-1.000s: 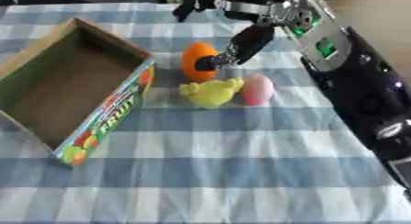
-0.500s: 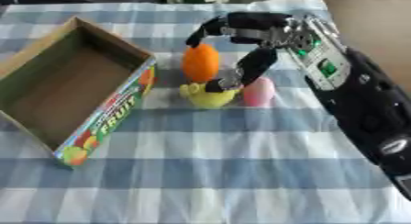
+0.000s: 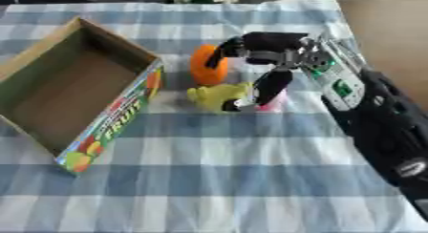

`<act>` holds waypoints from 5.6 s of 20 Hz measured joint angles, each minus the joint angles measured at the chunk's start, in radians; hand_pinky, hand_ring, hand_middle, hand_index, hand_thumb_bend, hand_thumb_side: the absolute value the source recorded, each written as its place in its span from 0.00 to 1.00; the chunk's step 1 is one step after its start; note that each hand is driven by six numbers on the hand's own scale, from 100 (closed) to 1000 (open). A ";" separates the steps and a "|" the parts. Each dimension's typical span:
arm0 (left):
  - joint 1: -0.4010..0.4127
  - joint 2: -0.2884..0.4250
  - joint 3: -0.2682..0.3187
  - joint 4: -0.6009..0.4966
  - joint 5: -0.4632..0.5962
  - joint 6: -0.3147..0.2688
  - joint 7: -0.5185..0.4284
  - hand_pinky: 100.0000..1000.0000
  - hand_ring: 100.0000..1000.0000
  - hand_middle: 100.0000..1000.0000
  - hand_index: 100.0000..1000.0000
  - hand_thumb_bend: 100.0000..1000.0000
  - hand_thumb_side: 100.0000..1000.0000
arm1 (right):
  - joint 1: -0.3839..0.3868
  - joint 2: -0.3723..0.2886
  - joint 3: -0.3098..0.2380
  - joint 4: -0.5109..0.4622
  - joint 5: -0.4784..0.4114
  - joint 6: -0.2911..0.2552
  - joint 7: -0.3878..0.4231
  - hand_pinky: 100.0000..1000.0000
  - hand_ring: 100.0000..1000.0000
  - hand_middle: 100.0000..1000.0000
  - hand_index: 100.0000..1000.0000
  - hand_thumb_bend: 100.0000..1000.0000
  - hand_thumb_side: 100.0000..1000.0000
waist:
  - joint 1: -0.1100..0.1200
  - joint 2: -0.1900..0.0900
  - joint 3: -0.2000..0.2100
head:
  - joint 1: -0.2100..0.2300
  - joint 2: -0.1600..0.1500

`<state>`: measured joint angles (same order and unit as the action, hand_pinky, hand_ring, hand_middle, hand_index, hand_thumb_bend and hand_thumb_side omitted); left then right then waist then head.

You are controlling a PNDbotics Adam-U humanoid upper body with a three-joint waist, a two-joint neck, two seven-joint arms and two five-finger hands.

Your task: Pick up objects on the table and place them in the box.

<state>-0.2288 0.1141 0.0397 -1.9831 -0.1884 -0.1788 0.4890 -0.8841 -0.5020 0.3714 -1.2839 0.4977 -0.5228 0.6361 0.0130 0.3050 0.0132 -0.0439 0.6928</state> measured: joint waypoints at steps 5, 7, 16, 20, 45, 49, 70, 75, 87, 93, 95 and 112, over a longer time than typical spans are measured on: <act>0.000 0.000 -0.003 0.000 0.003 0.002 -0.003 0.43 0.60 0.57 0.73 0.00 0.71 | 0.018 0.000 -0.009 0.001 0.043 0.003 0.003 0.90 0.92 0.71 0.92 0.37 0.54 | 0.004 0.006 0.001 | -0.005 -0.004; -0.001 0.000 -0.005 0.000 0.003 0.003 -0.004 0.43 0.60 0.57 0.73 0.00 0.71 | 0.023 0.001 -0.015 0.003 0.057 0.005 0.005 0.90 0.92 0.70 0.92 0.36 0.54 | 0.004 0.010 0.002 | -0.008 -0.009; -0.001 -0.001 -0.006 0.000 0.003 0.005 -0.008 0.43 0.60 0.57 0.73 0.00 0.71 | 0.031 0.007 -0.039 0.013 0.108 0.007 0.007 0.89 0.92 0.70 0.93 0.35 0.55 | 0.007 0.016 0.002 | -0.012 -0.017; -0.001 -0.001 -0.007 0.000 0.004 0.007 -0.010 0.43 0.60 0.56 0.73 0.00 0.71 | 0.031 0.012 -0.045 0.017 0.113 0.007 0.007 0.86 0.88 0.60 0.83 0.27 0.59 | 0.007 0.020 0.007 | -0.016 -0.017; -0.008 -0.009 -0.012 0.000 0.004 0.012 -0.030 0.44 0.60 0.56 0.73 0.00 0.71 | 0.027 0.077 -0.027 0.004 0.160 -0.046 -0.046 0.76 0.69 0.33 0.52 0.00 0.12 | -0.001 0.029 0.019 | -0.024 -0.026; -0.008 -0.009 -0.012 0.000 0.005 0.013 -0.031 0.44 0.60 0.56 0.73 0.00 0.71 | 0.026 0.085 -0.035 0.000 0.117 -0.038 -0.038 0.75 0.67 0.30 0.46 0.00 0.00 | -0.001 0.029 0.019 | -0.025 -0.026; -0.008 -0.009 -0.014 0.000 0.008 0.013 -0.031 0.44 0.60 0.56 0.73 0.00 0.71 | -0.104 0.123 -0.101 -0.175 -0.149 0.014 0.002 0.71 0.62 0.18 0.33 0.00 0.05 | 0.003 0.019 0.021 | -0.036 -0.025; -0.008 -0.009 -0.018 0.000 0.011 0.012 -0.031 0.44 0.60 0.56 0.73 0.00 0.70 | -0.136 0.197 -0.108 -0.192 -0.166 0.044 0.001 0.71 0.62 0.18 0.33 0.00 0.05 | 0.003 0.014 0.031 | -0.041 -0.025; -0.009 -0.010 -0.025 0.000 0.017 0.009 -0.039 0.44 0.60 0.56 0.73 0.00 0.70 | -0.155 0.426 -0.077 -0.134 -0.064 0.023 0.020 0.69 0.61 0.18 0.32 0.00 0.05 | -0.002 0.017 0.062 | -0.066 -0.026; -0.014 -0.010 -0.031 0.000 0.020 0.007 -0.045 0.44 0.60 0.56 0.73 0.00 0.71 | -0.151 0.508 -0.089 -0.044 0.029 0.004 0.001 0.69 0.61 0.18 0.32 0.00 0.05 | -0.004 0.024 0.076 | -0.076 -0.033; -0.018 -0.010 -0.033 0.000 0.021 0.007 -0.045 0.44 0.60 0.56 0.73 0.00 0.71 | -0.144 0.529 -0.101 -0.022 0.058 -0.004 -0.007 0.69 0.61 0.18 0.31 0.00 0.05 | -0.006 0.029 0.081 | -0.081 -0.036; -0.031 -0.016 -0.050 0.000 0.034 0.005 -0.065 0.44 0.61 0.56 0.73 0.00 0.71 | -0.219 0.643 -0.198 0.104 0.311 -0.011 -0.098 0.71 0.62 0.19 0.33 0.00 0.04 | -0.017 0.047 0.126 | -0.110 -0.042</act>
<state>-0.2598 0.0979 -0.0101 -1.9831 -0.1539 -0.1738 0.4239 -1.1028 0.1406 0.1734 -1.1800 0.8084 -0.5334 0.5383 -0.0038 0.3515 0.1388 -0.1535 0.6509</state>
